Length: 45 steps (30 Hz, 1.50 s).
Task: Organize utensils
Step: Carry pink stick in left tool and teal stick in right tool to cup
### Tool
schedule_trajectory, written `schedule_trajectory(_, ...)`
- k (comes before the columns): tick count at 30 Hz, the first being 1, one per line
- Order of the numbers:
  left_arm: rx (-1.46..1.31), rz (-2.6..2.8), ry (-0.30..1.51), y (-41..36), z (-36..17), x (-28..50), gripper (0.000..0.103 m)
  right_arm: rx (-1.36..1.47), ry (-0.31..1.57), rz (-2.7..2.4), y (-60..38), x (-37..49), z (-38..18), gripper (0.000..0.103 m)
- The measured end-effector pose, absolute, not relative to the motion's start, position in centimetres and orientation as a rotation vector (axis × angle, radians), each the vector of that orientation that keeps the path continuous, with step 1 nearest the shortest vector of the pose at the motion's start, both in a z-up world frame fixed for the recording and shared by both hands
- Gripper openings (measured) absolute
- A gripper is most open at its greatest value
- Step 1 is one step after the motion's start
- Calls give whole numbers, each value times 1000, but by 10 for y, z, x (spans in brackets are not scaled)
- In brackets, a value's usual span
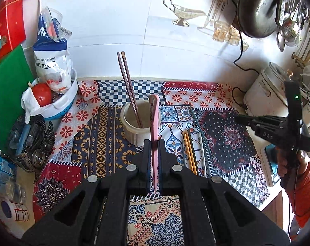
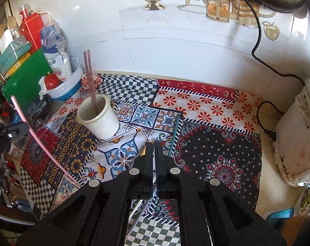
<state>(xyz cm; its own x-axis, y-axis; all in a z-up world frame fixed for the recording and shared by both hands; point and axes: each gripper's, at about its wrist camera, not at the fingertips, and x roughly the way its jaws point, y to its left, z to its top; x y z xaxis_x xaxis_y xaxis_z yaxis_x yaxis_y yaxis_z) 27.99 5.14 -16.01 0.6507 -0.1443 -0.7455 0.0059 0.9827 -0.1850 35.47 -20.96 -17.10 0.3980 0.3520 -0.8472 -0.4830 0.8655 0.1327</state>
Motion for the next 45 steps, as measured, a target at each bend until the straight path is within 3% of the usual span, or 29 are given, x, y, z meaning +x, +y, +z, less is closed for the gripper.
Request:
schedule_trajectory(4, -196, -61, 821, 61, -150, 285, 4, -149, 1130, 505, -205, 382, -206, 22)
schedule_trajectory(13, -244, -13, 749, 76, -128, 296, 4, -153, 1322, 414, -200, 445, -291, 22)
schedule_trajectory(22, -239, 23, 713, 81, -116, 309, 4, -186, 1352, 414, -188, 475, -312, 16)
schedule_trajectory(25, -244, 25, 705, 83, -114, 313, 4, -223, 1330, 414, -182, 477, -313, 9)
schedule_trajectory(33, -256, 29, 692, 88, -112, 320, 4, -202, 1267, 418, -181, 474, -304, 6)
schedule_trajectory(45, -247, 25, 668, 89, -103, 316, 4, -75, 1035, 473, -214, 440, -200, 6)
